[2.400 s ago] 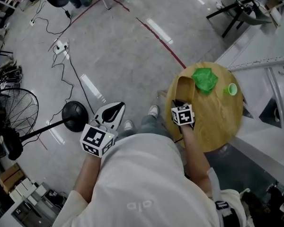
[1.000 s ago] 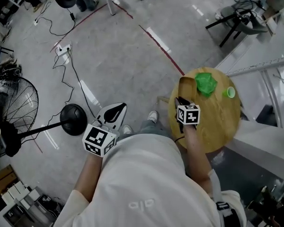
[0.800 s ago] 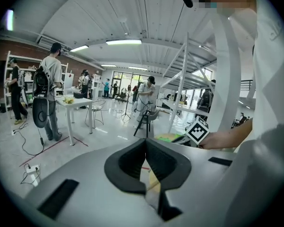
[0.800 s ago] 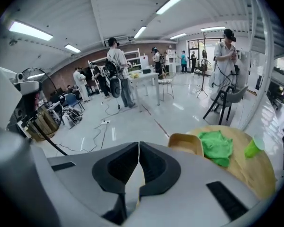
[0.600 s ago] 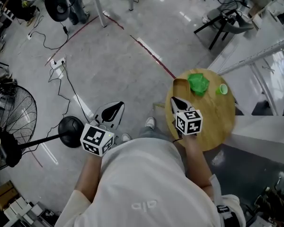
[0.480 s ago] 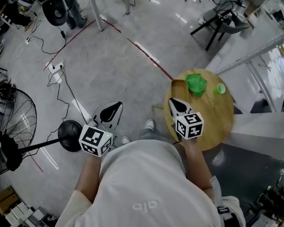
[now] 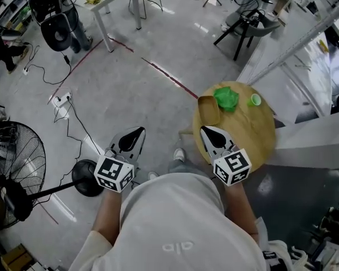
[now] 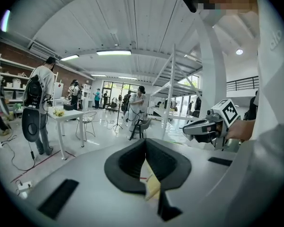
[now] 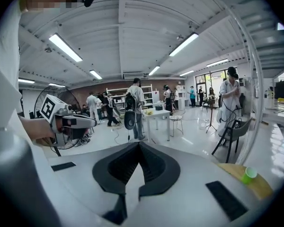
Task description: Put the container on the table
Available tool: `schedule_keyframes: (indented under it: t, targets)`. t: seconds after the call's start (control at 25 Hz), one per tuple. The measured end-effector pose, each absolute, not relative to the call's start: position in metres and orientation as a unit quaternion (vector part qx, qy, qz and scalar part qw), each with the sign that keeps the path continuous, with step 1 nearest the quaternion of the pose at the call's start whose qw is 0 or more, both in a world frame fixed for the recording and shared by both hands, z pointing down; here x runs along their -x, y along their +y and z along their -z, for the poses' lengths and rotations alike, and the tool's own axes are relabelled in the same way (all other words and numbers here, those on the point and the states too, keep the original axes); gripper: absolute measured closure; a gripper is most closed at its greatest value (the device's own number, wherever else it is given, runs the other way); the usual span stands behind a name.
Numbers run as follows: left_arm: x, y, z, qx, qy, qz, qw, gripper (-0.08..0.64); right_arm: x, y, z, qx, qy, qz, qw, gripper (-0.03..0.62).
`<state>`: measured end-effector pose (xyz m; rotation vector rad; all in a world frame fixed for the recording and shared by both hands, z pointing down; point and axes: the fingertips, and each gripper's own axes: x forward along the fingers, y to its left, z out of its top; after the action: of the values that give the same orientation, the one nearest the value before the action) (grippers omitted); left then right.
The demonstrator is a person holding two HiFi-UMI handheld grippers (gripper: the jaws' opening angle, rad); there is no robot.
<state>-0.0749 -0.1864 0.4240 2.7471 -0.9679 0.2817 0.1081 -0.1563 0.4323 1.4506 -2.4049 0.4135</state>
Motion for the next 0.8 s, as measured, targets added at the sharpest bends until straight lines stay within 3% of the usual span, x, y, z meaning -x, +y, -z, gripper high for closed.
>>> schedule_keyframes:
  t: [0.32,0.8]
  targets:
    - [0.068,-0.171,-0.41,-0.946,-0.297,-0.078,0.099,0.543,-0.107,-0.12,-0.409,-0.526,-0.835,-0.116,0.112,0.567]
    - [0.054,-0.148,-0.41,-0.955,-0.269,-0.07,0.106,0.543,-0.111,-0.093,-0.413,-0.532,-0.83,-0.107,0.125,0.568]
